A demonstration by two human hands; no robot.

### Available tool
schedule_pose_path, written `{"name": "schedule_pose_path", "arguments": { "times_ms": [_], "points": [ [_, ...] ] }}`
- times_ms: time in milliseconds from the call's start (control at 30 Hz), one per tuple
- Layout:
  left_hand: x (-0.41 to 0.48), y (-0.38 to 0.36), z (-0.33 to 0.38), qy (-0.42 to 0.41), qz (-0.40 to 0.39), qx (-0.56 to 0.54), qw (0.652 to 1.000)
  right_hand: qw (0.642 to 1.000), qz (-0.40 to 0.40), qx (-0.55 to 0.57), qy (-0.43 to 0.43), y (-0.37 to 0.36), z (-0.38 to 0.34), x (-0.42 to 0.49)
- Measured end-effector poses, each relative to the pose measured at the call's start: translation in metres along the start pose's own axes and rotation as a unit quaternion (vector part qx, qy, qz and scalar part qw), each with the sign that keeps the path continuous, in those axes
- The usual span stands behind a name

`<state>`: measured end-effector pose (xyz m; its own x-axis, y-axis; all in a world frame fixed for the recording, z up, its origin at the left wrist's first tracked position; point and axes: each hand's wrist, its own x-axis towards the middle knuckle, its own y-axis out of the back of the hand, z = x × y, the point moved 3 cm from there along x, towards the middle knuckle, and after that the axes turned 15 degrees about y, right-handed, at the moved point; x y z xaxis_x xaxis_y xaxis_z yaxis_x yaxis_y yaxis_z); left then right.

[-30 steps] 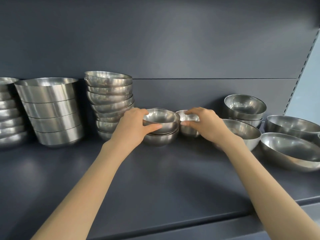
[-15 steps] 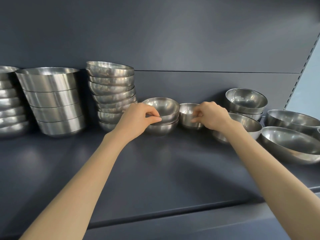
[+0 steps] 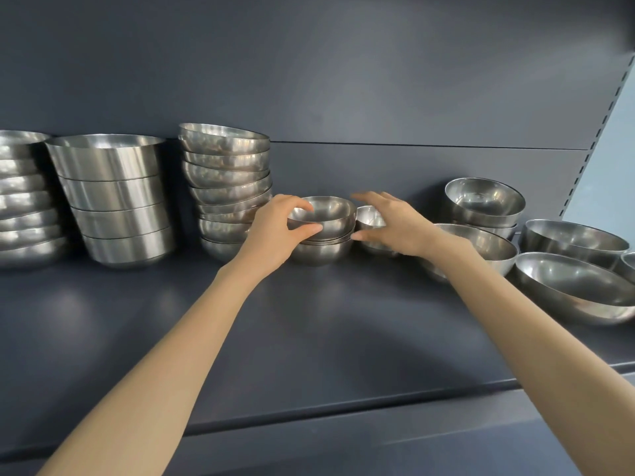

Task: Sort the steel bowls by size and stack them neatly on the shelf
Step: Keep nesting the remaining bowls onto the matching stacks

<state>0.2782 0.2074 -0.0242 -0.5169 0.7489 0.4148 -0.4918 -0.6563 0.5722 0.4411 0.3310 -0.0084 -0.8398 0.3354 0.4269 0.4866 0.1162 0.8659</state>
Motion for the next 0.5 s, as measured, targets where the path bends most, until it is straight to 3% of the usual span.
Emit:
{"name": "schedule_pose_path", "arguments": {
  "times_ms": [100, 233, 500],
  "points": [
    [0.000, 0.000, 0.002, 0.003, 0.004, 0.016, 1.000, 0.998, -0.024, -0.026, 0.057, -0.010, -0.012, 0.009],
    [-0.004, 0.001, 0.002, 0.028, 0.012, 0.026, 0.999, 0.990, -0.091, -0.088, 0.060, -0.019, -0.019, 0.022],
    [-0.023, 0.012, -0.015, 0.089, 0.006, 0.012, 0.996, 0.996, -0.048, 0.028, 0.065, -0.017, -0.026, 0.030]
  ]
}}
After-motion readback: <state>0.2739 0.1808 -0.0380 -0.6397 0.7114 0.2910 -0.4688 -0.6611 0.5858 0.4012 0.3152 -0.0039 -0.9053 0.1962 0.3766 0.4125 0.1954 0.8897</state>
